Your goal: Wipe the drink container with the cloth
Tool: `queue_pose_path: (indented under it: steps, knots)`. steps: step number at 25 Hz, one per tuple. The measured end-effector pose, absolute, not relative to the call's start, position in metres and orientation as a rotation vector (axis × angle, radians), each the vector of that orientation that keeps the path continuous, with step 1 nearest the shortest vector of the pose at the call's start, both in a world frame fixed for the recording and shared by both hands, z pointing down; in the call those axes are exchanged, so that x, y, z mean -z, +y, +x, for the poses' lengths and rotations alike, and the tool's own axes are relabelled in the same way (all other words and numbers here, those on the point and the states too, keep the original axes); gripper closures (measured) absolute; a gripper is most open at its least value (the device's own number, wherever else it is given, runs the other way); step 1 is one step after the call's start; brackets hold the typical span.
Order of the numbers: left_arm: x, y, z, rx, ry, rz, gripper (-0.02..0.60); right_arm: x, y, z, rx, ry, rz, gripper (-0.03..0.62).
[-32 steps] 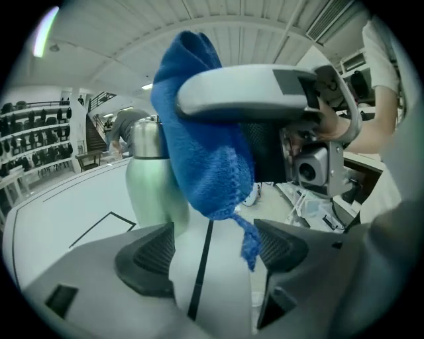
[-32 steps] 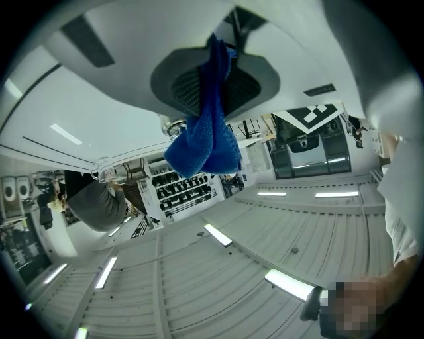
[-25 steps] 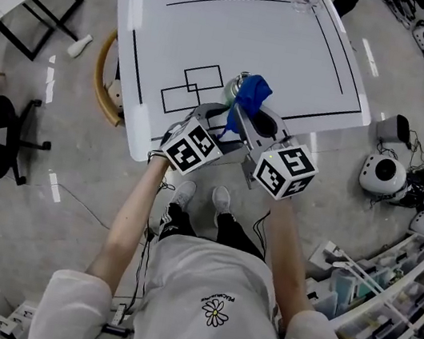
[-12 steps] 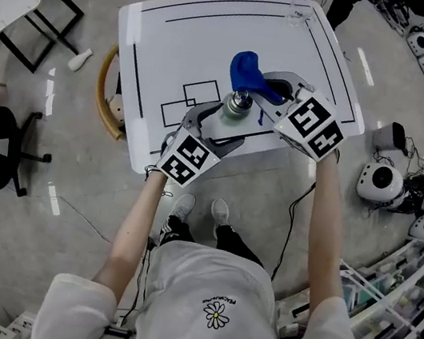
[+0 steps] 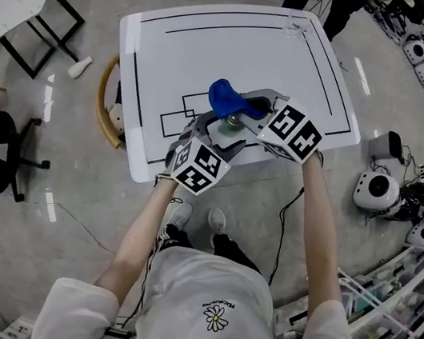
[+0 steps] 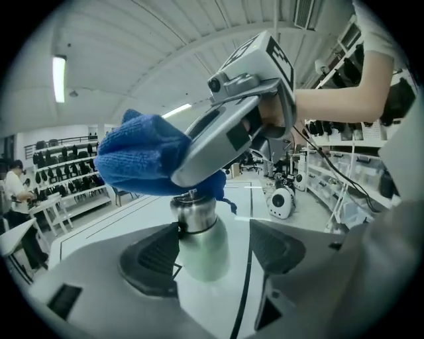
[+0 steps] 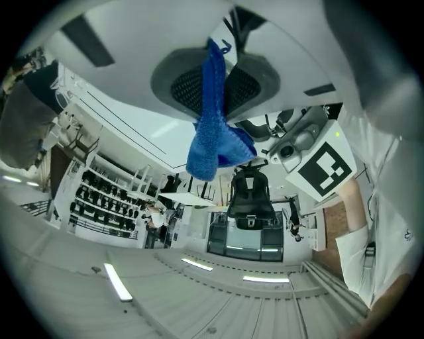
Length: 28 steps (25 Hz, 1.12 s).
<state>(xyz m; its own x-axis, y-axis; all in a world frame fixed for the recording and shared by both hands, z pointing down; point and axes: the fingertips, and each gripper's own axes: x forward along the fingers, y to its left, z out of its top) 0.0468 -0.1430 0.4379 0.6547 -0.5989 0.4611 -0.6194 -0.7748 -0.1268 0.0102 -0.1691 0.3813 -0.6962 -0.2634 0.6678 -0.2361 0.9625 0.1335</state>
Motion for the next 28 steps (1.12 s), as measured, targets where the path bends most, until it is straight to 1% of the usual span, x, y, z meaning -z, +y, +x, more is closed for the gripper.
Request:
queue_pose_path:
  steps: [5, 18, 22, 24, 26, 27, 28]
  knots:
    - [-0.44, -0.146, 0.046, -0.791, -1.062, 2.814, 0.256, -0.382, -0.153, 0.013, 0.072, -2.37, 0.355, 0.551]
    - [-0.438, -0.149, 0.046, -0.718, -1.045, 2.792, 0.259, -0.401, -0.126, 0.039, -0.023, -2.401, 0.389, 0.551]
    - [-0.431, -0.152, 0.043, -0.578, -1.021, 2.688, 0.267, -0.373, -0.133, 0.042, 0.013, -2.471, 0.478, 0.551]
    - [-0.413, -0.152, 0.038, -0.513, -1.045, 2.68, 0.29, -0.348, -0.138, 0.047, 0.049, -2.528, 0.583, 0.551]
    - [-0.386, -0.15, 0.034, -0.469, -1.083, 2.72, 0.291, -0.322, -0.142, 0.057, 0.086, -2.569, 0.745, 0.551]
    - [-0.371, -0.147, 0.032, -0.451, -1.111, 2.743, 0.3, -0.31, -0.142, 0.065, 0.101, -2.58, 0.849, 0.551]
    - [-0.356, -0.144, 0.029, -0.432, -1.152, 2.764, 0.333, -0.299, -0.14, 0.073, 0.112, -2.585, 0.963, 0.551]
